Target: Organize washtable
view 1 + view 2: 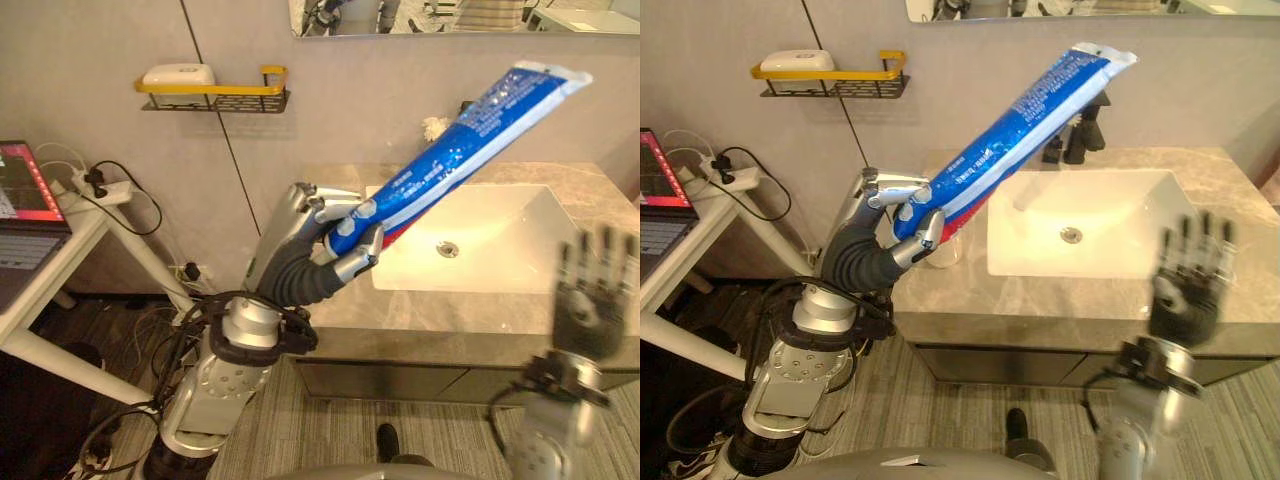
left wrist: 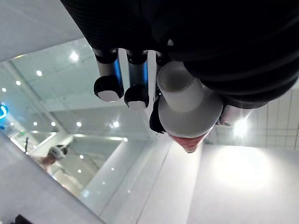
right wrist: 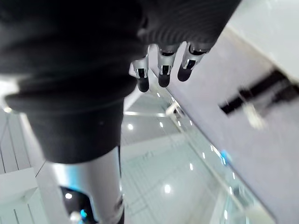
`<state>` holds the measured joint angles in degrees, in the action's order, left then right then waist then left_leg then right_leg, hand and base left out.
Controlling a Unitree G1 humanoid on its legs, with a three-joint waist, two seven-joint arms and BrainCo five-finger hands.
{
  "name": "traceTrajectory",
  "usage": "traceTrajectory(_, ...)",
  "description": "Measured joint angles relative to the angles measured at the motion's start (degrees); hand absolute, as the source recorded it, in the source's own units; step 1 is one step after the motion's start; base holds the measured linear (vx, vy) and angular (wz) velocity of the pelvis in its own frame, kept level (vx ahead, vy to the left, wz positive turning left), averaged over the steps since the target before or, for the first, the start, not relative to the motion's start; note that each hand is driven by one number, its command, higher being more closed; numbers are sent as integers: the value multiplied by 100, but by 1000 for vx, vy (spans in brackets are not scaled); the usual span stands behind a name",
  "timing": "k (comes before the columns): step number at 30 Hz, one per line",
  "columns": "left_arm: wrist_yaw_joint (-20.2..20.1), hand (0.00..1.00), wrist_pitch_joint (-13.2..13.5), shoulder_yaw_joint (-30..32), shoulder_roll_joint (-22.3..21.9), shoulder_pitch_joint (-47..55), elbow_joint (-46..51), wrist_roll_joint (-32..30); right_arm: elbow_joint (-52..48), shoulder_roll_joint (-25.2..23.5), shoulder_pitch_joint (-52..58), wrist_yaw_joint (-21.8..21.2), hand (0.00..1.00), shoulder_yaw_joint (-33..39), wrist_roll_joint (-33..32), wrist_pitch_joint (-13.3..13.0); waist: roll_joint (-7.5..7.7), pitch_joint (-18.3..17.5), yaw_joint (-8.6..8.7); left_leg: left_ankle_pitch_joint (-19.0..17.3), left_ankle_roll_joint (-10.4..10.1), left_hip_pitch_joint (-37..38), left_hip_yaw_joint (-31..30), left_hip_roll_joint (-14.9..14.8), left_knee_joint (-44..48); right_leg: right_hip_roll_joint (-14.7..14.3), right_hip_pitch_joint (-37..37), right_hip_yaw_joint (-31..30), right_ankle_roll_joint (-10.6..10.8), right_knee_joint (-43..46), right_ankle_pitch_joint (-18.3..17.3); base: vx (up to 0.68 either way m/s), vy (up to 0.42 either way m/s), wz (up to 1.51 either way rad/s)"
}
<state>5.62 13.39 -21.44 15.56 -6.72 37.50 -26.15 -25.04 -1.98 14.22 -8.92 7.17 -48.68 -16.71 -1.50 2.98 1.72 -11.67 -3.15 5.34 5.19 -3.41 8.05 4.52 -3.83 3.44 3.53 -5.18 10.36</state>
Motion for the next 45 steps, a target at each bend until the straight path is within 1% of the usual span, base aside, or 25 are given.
traceTrajectory(1,-1,100,-7,-195,-39,-83,-236,-1,2,80,-93,-18,0,-483,-114,64,3,2,-79,-9,1,-19,-13,2,25,5,1,17,0,0,0,7,3,7)
traceTrajectory(4,-4,100,-94,-564,-88,-336,-840,-12,44,261,-449,-37,0,-1236,-208,310,10,6,-129,-11,4,-61,-123,22,65,39,25,81,33,0,24,12,6,16)
traceTrajectory(5,-5,100,-124,-617,-110,-385,-945,-14,45,289,-508,-38,0,-1334,-217,342,12,7,-139,-12,4,-61,-137,23,70,42,33,95,33,0,24,16,5,15)
traceTrajectory(7,-1,100,-201,-813,-191,-623,-1299,-49,50,372,-653,-34,0,-1579,-450,372,35,20,-165,-12,6,-67,-253,28,117,66,96,219,21,0,20,21,-3,24)
traceTrajectory(10,17,100,-235,-993,-202,-843,-1537,-220,53,403,-805,7,0,-1712,-858,371,85,26,-218,-12,7,-86,-309,28,143,73,113,278,9,0,26,9,-5,14)
traceTrajectory(12,22,100,-246,-1136,-207,-931,-1647,-253,57,424,-924,20,0,-1800,-982,369,112,31,-217,-12,7,-93,-371,29,145,81,148,334,5,0,22,-5,-4,15)
traceTrajectory(14,35,100,-246,-1315,-216,-1003,-1803,-327,81,446,-1036,86,0,-1888,-1334,350,150,27,-223,-17,14,-94,-423,26,142,83,185,375,-3,-2,2,-13,-2,11)
traceTrajectory(16,75,100,-246,-1353,-227,-1065,-1907,-413,86,483,-1054,166,0,-1965,-1351,333,169,29,-246,-18,16,-104,-431,27,148,86,187,386,24,-2,-20,-9,-1,2)
traceTrajectory(19,135,100,-262,-1451,-233,-1178,-2122,-426,85,580,-1055,239,0,-2062,-1547,305,198,29,-249,-19,18,-117,-439,27,161,88,186,393,36,-3,-30,0,0,0)
traceTrajectory(21,161,100,-267,-1491,-260,-1204,-2182,-429,85,605,-1055,270,0,-2063,-1547,287,213,19,-217,-23,21,-183,-479,27,206,92,166,430,35,-3,-31,-9,-4,8)
traceTrajectory(24,189,100,-273,-1573,-260,-1313,-2241,-437,85,608,-1055,275,0,-2050,-1547,183,225,13,-224,-22,20,-273,-557,27,257,99,136,505,34,-3,-29,-4,-10,14)
traceTrajectory(26,213,100,-271,-1578,-261,-1337,-2280,-434,85,632,-1055,283,0,-2047,-1547,180,226,10,-238,-22,20,-273,-555,25,258,97,137,506,33,-3,-28,1,-2,3)
traceTrajectory(27,226,100,-270,-1588,-262,-1337,-2314,-433,85,644,-1055,294,100,-2045,-1547,180,228,9,-238,-22,20,-274,-555,25,258,97,136,504,33,-3,-28,0,0,0)
traceTrajectory(34,251,100,-268,-1664,-274,-1335,-2408,-414,86,648,-1055,420,100,-1911,-1537,173,309,-60,-235,-22,21,-291,-526,24,256,93,97,477,34,-3,-26,0,1,-1)
traceTrajectory(45,229,100,-267,-1638,-397,-1095,-2522,-345,79,646,-1053,476,100,-1779,-1485,179,294,-71,-233,-23,21,-296,-403,22,234,76,18,353,42,-3,-7,1,1,-6)
